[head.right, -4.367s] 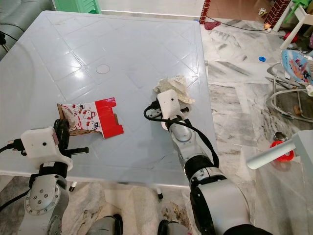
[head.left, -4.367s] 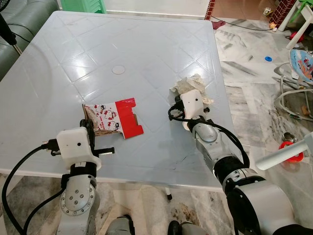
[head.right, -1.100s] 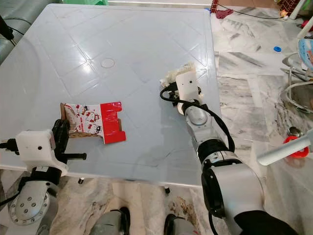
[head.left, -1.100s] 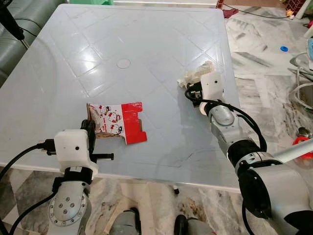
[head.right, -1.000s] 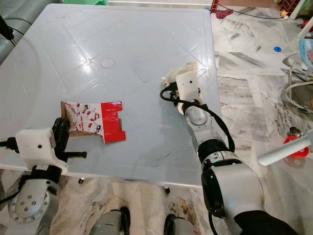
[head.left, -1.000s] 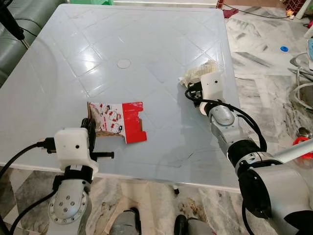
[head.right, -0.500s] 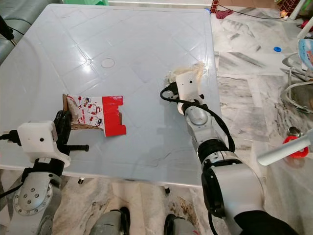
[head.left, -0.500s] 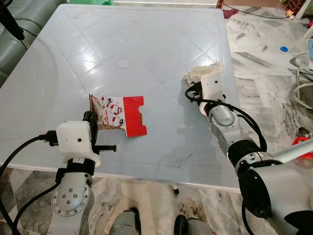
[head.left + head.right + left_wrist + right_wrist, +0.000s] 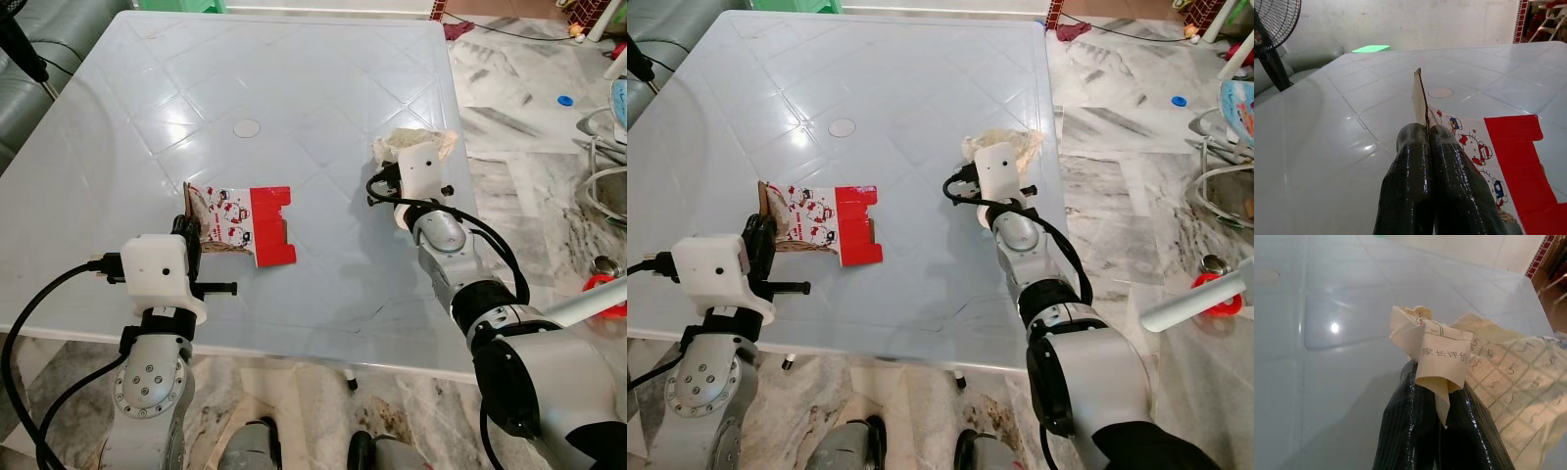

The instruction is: Picking trash to rubbish bin

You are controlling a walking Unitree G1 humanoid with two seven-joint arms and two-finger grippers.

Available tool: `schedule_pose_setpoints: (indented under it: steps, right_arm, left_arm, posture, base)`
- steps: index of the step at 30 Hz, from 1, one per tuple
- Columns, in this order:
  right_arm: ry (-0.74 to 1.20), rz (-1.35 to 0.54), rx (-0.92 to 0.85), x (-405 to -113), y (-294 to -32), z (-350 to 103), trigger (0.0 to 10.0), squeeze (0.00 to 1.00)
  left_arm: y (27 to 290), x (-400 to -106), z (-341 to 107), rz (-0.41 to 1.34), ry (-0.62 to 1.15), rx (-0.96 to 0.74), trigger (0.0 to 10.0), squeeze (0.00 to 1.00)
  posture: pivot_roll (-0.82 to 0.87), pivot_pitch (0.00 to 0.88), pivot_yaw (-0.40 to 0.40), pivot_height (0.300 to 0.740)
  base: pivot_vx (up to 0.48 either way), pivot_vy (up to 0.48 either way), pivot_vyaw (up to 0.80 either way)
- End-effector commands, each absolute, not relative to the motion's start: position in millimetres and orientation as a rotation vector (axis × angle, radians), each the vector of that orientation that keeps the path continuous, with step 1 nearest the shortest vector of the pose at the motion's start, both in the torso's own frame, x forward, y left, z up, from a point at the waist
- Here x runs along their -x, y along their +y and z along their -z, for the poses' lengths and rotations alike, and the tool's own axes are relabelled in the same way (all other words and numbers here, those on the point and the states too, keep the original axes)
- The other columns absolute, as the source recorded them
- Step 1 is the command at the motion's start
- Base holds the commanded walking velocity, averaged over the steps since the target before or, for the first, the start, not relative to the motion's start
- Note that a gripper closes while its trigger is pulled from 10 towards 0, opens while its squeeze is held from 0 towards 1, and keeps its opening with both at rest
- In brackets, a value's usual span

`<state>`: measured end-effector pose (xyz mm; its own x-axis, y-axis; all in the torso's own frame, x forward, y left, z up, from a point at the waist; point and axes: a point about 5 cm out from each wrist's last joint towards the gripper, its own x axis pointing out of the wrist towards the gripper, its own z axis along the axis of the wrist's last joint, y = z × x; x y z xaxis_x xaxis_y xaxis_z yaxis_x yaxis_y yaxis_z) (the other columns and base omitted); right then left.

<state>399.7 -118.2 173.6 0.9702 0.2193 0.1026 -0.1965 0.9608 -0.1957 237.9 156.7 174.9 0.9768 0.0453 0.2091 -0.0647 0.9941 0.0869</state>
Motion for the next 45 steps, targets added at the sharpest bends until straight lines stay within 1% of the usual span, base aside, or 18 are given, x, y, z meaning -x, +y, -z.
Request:
schedule_pose_setpoints:
  steps: [1,14,15,16,17,18,19,20,21,29,35,36,37,38,39,40,41,45]
  right_arm:
    - [-0.179,-0.212,0.169,-402.6,-117.6,-188.0,0.0,0.00]
    - [-0.306,-0.225,0.133,-401.8,-121.3,-208.5,0.0,0.00]
    - [-0.325,-0.227,0.135,-400.5,-123.4,-209.6,0.0,0.00]
    - [-0.340,-0.229,0.137,-399.5,-125.5,-210.4,0.0,0.00]
    - [-0.340,-0.229,0.137,-399.5,-125.5,-210.4,0.0,0.00]
    - [-0.358,-0.230,0.145,-397.6,-128.6,-211.1,0.0,0.00]
    - [-0.358,-0.230,0.145,-397.6,-128.6,-211.1,0.0,0.00]
    - [-0.375,-0.232,0.153,-395.6,-131.6,-211.7,0.0,0.00]
    - [-0.394,-0.233,0.174,-391.6,-137.5,-211.3,0.0,0.00]
    - [-0.418,-0.253,0.245,-363.2,-159.2,-202.5,0.0,0.00]
    - [-0.367,-0.190,0.203,-337.9,-173.3,-190.7,0.0,0.00]
    - [-0.358,-0.180,0.194,-335.2,-174.0,-188.8,2.1,0.00]
    - [-0.348,-0.172,0.187,-332.7,-174.4,-187.1,2.4,0.00]
    - [-0.333,-0.166,0.177,-329.8,-174.0,-184.3,4.0,0.00]
    - [-0.325,-0.164,0.174,-328.8,-173.6,-182.2,8.4,0.00]
    - [-0.317,-0.164,0.172,-327.5,-173.2,-181.3,8.4,0.00]
    - [-0.302,-0.163,0.165,-326.5,-172.0,-179.3,10.0,0.00]
    - [-0.273,-0.171,0.151,-323.2,-165.7,-181.8,10.0,0.00]
  left_arm:
    - [154.4,-238.0,-172.0,-0.057,-0.204,-0.094,0.0,0.00]
    - [150.6,-257.1,-172.7,-0.058,-0.235,-0.085,0.2,0.00]
    - [149.0,-259.0,-172.5,-0.062,-0.242,-0.078,1.8,0.00]
    - [147.1,-261.6,-172.0,-0.060,-0.244,-0.075,2.4,0.00]
    - [147.1,-261.6,-172.0,-0.060,-0.244,-0.075,2.4,0.00]
    - [145.2,-264.3,-170.6,-0.064,-0.238,-0.077,3.6,0.00]
    - [145.2,-264.3,-170.6,-0.064,-0.238,-0.077,3.6,0.00]
    - [143.6,-266.9,-168.8,-0.066,-0.227,-0.081,7.3,0.00]
    - [141.7,-270.5,-166.5,-0.067,-0.210,-0.087,10.0,0.00]
    - [138.6,-280.9,-161.0,-0.056,-0.180,-0.062,10.0,0.00]
    - [141.6,-283.6,-162.4,-0.056,-0.185,-0.061,10.0,0.00]
    - [142.8,-283.4,-162.2,-0.054,-0.182,-0.058,10.0,0.00]
    - [144.1,-283.4,-161.8,-0.054,-0.177,-0.053,10.0,0.00]
    - [145.7,-283.3,-161.0,-0.047,-0.168,-0.044,10.0,0.00]
    - [145.8,-282.8,-160.6,-0.040,-0.165,-0.040,10.0,0.00]
    - [145.9,-282.6,-160.3,-0.036,-0.163,-0.038,10.0,0.00]
    - [146.0,-282.2,-159.6,-0.033,-0.158,-0.037,10.0,0.00]
    - [144.3,-282.6,-159.5,-0.018,-0.155,-0.030,10.0,0.00]
  posture:
    - [0.26,0.143,-0.043,0.740]
    - [0.18,0.089,-0.046,0.740]
    - [0.16,0.081,-0.043,0.740]
    - [0.14,0.072,-0.039,0.740]
    - [0.14,0.072,-0.039,0.740]
    - [0.12,0.065,-0.037,0.740]
    - [0.12,0.065,-0.037,0.740]
    - [0.11,0.063,-0.036,0.740]
    - [0.08,0.052,-0.026,0.740]
    - [0.02,0.042,-0.003,0.740]
    - [0.02,0.033,-0.009,0.740]
    - [0.02,0.033,-0.007,0.740]
    - [0.02,0.032,-0.007,0.740]
    - [0.02,0.035,-0.003,0.740]
    - [0.02,0.036,-0.001,0.740]
    - [0.02,0.036,-0.001,0.740]
    - [0.02,0.037,-0.001,0.740]
    - [0.03,0.034,0.001,0.740]
  base:
    - [0.000,0.000,0.00]
    - [0.000,0.000,0.00]
    - [0.000,0.000,0.00]
    - [0.000,0.000,0.00]
    - [0.000,0.000,0.00]
    - [0.000,0.000,0.00]
    - [0.000,0.000,0.00]
    - [0.000,0.000,0.00]
    - [0.000,0.000,0.00]
    - [0.000,0.000,0.00]
    - [0.000,0.000,0.00]
    - [0.000,0.000,0.00]
    - [0.000,0.000,0.00]
    - [0.000,0.000,0.00]
    - [0.000,0.000,0.00]
    - [0.000,0.000,0.00]
    - [0.000,0.000,0.00]
    - [0.000,0.138,0.00]
